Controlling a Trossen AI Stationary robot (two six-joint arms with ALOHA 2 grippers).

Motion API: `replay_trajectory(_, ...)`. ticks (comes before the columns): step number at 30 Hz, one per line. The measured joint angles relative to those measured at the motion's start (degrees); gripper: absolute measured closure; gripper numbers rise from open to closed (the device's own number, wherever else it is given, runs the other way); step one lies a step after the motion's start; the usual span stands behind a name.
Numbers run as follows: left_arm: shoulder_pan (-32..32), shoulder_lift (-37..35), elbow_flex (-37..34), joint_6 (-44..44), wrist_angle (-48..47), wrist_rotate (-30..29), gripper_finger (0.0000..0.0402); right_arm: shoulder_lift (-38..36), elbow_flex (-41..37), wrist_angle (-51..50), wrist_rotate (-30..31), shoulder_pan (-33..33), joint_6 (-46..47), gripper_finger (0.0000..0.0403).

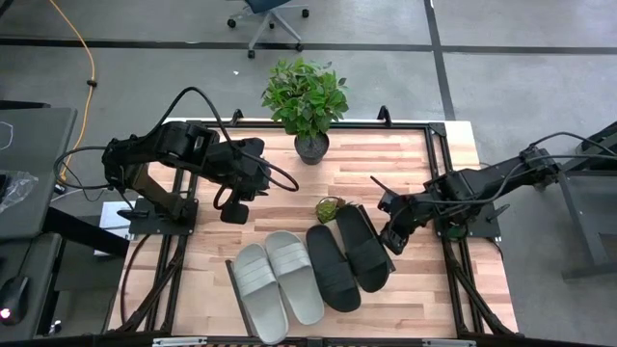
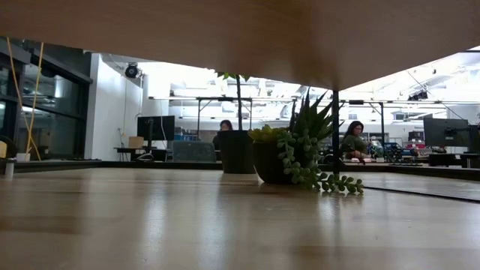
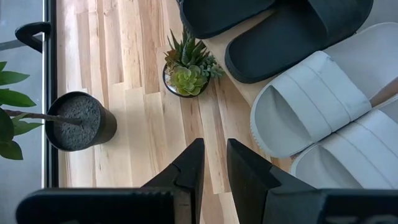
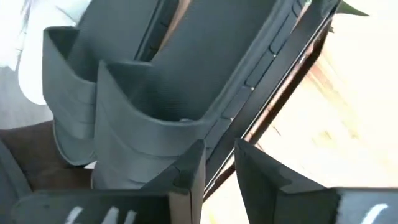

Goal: Pick and place slides into the shelf
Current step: Put the black slipper on the shelf, then return to Home Position

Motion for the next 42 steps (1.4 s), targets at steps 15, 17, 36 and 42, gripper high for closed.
replay_trajectory(15, 0.0, 0.0, 0.0, -0.2, 0.0, 0.0, 0.0344, 1.5, 0.0, 1.8, 0.5, -0.1, -0.8, 0.0325)
replay_trajectory(17, 0.0, 0.0, 0.0, -0.3, 0.0, 0.0, 0.0344, 1.5, 0.0, 2.5, 0.6, -0.1, -1.3, 0.0325)
replay_trajectory(36, 0.1, -1.7, -0.1, 0.8, -2.1, -2.6, 0.0344, 1.7, 3.8, 3.2, 4.8, -1.6, -6.7, 0.0325)
replay_trajectory(42, 0.1, -7.3, 0.0, 0.4, 0.6, -3.7, 0.0344, -0.2, 11.6, 3.9, 6.2, -3.2, -14.8, 0.0325)
